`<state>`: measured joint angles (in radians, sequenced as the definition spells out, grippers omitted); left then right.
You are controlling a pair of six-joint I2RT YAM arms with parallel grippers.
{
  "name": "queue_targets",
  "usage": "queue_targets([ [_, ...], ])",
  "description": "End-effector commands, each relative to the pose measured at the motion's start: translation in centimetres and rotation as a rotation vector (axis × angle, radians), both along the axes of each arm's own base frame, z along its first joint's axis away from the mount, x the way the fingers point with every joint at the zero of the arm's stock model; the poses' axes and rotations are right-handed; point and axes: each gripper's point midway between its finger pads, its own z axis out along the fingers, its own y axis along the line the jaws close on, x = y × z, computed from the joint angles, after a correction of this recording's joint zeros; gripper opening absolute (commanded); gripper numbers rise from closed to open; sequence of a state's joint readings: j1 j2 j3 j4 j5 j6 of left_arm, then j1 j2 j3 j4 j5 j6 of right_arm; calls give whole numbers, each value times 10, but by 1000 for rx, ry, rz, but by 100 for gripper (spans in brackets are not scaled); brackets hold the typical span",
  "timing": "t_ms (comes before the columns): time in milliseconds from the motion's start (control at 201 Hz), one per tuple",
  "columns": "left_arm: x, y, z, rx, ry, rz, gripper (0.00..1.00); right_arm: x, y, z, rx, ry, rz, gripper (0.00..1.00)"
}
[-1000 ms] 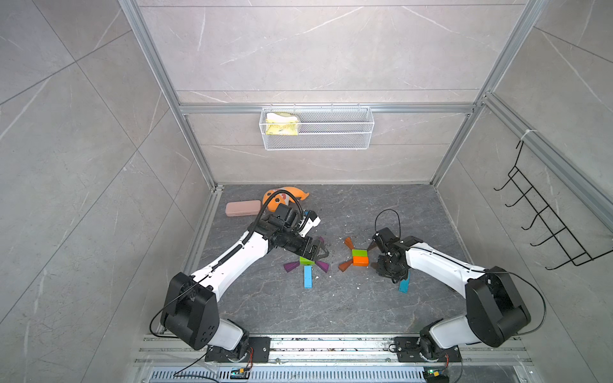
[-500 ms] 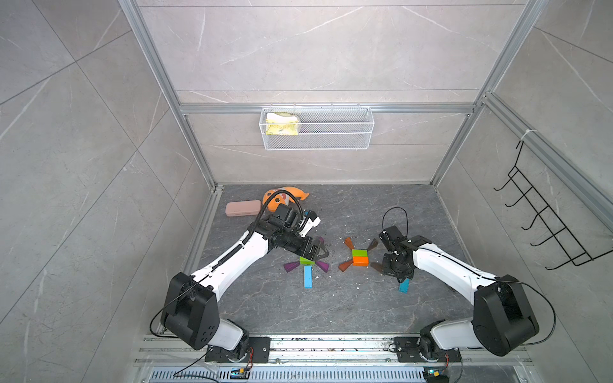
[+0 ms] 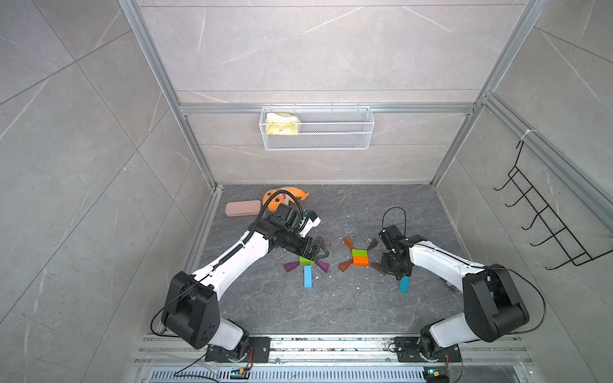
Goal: Assemble a small pinwheel with building blocks
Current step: Assemble the building block at the center of the board.
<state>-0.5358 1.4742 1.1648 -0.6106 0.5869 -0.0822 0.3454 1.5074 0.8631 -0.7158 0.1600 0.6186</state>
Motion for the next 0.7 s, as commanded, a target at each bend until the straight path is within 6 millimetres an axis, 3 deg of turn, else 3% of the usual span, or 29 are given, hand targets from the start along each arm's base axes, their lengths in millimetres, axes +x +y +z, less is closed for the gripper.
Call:
queue_targets([
  [0,1,-4,12,-29,-12,-32,100,3,-1,-3,-5,-2,21,25],
  [692,1,-5,8,-26,3,-36,100,9,-2,-2,-27,-3,27,32],
])
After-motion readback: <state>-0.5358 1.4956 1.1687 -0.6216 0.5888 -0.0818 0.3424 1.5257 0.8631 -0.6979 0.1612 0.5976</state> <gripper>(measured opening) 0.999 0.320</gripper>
